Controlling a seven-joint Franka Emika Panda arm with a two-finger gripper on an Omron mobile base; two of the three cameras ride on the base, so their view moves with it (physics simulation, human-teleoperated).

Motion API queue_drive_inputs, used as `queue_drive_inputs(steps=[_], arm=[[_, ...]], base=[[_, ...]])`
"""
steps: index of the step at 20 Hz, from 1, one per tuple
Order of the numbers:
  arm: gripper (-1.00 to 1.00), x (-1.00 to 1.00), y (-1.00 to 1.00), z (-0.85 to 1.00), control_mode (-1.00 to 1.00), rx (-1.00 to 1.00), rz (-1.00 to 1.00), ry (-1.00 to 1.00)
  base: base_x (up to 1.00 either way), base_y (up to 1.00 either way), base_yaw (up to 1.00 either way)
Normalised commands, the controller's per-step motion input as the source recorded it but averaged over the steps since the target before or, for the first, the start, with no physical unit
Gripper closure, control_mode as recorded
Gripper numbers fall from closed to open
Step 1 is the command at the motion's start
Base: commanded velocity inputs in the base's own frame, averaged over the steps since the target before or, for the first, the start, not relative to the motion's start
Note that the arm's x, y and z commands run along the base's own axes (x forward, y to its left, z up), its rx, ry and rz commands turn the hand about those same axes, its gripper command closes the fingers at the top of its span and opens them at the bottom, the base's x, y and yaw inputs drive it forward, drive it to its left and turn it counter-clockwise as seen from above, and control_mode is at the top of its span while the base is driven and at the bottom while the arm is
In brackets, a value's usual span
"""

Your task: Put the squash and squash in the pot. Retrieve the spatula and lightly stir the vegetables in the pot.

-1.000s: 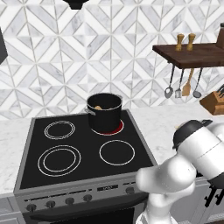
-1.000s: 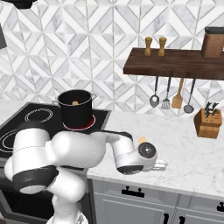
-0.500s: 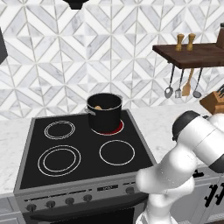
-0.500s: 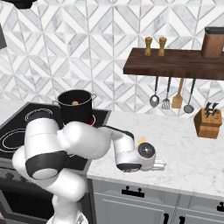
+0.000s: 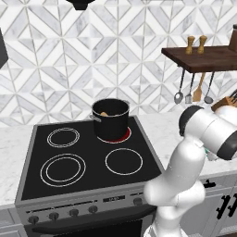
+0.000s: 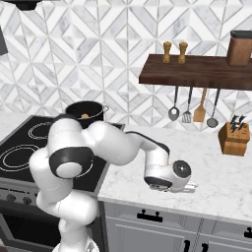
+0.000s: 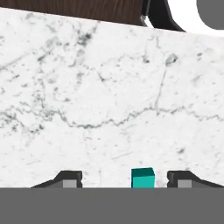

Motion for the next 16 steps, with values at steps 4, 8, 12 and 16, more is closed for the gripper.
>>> queue_drive_inputs(steps=[4, 8, 12, 16], arm=[[-1.0, 0.04, 0.05, -0.38, -1.0, 0.0, 0.0, 0.0], [-1.0, 0.0, 0.53, -0.4, -1.0, -0.03, 0.0, -0.01], [-1.0, 0.21, 0.46, -0.18, -1.0, -0.01, 0.0, 0.0], [1.0, 0.23, 0.58, -0.38, -1.0, -0.04, 0.0, 0.0]], base=[[0.0, 0.0, 0.0], [0.0, 0.0, 0.0], [0.0, 0.0, 0.0], [0.0, 0.0, 0.0]])
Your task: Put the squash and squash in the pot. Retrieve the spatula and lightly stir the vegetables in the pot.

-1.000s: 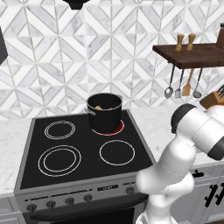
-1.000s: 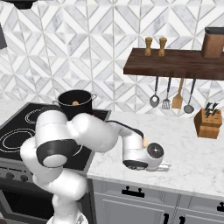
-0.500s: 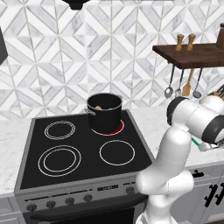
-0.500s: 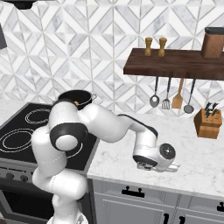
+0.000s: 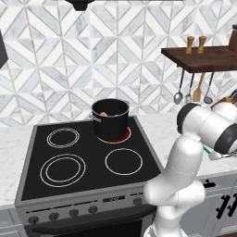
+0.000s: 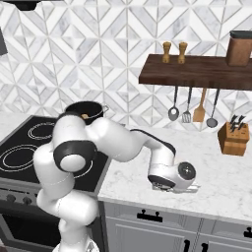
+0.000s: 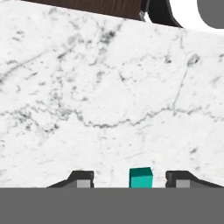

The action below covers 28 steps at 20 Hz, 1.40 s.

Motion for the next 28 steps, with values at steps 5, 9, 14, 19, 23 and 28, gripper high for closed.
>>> queue_drive_inputs(steps=[5, 9, 14, 19, 23, 28], arm=[[1.0, 0.17, 0.55, -0.51, -1.0, -0.07, 0.0, 0.0], [1.0, 0.0, 0.49, -0.48, -1.0, -0.08, 0.0, 0.0], [1.0, 0.0, 0.55, -0.2, -1.0, -0.05, 0.0, 0.0], [1.0, -0.03, 0.35, 0.14, -1.0, 0.0, 0.0, 0.0], [1.0, -0.28, 0.01, 0.86, -1.0, 0.0, 0.0, 0.0], [1.0, -0.5, 0.07, 1.0, -1.0, -0.01, 0.0, 0.0]], base=[[0.0, 0.0, 0.0], [0.0, 0.0, 0.0], [0.0, 0.0, 0.0], [0.0, 0.0, 0.0], [0.0, 0.0, 0.0], [0.0, 0.0, 0.0]])
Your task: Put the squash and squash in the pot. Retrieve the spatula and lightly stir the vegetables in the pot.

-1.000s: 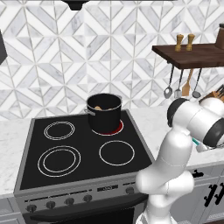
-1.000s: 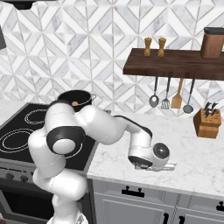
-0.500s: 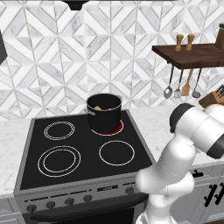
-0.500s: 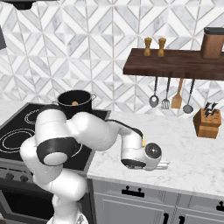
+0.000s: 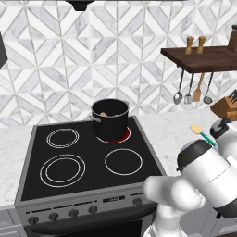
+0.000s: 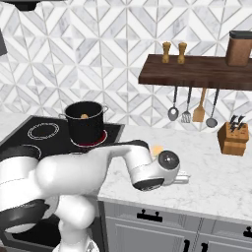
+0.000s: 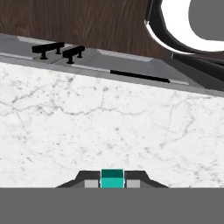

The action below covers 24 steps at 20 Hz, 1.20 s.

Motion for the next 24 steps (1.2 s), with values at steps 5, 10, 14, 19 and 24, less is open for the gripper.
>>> queue_drive_inputs(steps=[5, 10, 14, 19, 24], arm=[[1.0, -0.22, 0.56, 1.0, -1.0, -0.29, 0.04, -0.06], [1.0, -0.05, 0.61, 1.0, -1.0, -0.47, 0.15, -0.09], [1.0, 0.0, 0.59, 1.0, -1.0, -0.44, 0.26, 0.0], [1.0, 0.07, 0.62, 1.0, -1.0, -0.36, 0.32, 0.08], [1.0, 0.29, 0.6, 1.0, -1.0, -0.4, 0.31, 0.0]], base=[[0.0, 0.0, 0.0], [0.0, 0.0, 0.0], [0.0, 0.0, 0.0], [0.0, 0.0, 0.0], [0.0, 0.0, 0.0]])
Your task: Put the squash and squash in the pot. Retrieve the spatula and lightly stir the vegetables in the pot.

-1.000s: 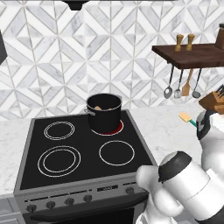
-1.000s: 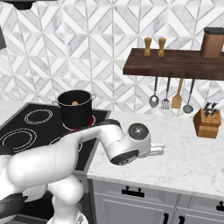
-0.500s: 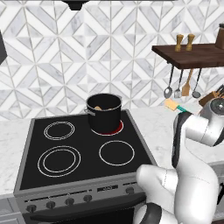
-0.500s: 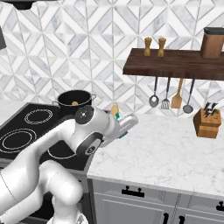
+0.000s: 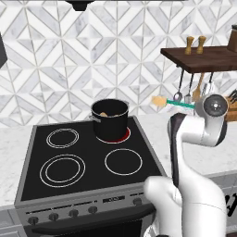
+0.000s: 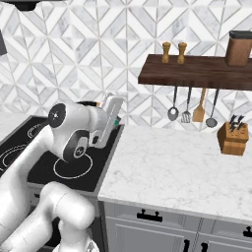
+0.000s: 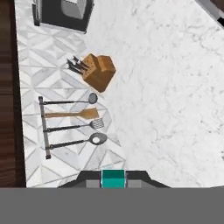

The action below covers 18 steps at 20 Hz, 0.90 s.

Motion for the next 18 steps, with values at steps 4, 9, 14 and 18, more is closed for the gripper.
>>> queue_drive_inputs(steps=[4, 9, 14, 18], arm=[[1.0, 0.65, 0.74, 1.0, -1.0, -0.47, 0.24, -0.02], [1.0, 0.96, 0.87, 0.9, -1.0, -0.58, 0.11, 0.0], [1.0, 1.0, 0.85, 0.42, -1.0, -0.64, 0.06, 0.07], [1.0, 0.99, 0.81, 0.0, -1.0, -0.6, 0.06, 0.21]], base=[[0.0, 0.0, 0.0], [0.0, 0.0, 0.0], [0.0, 0.0, 0.0], [0.0, 0.0, 0.0]])
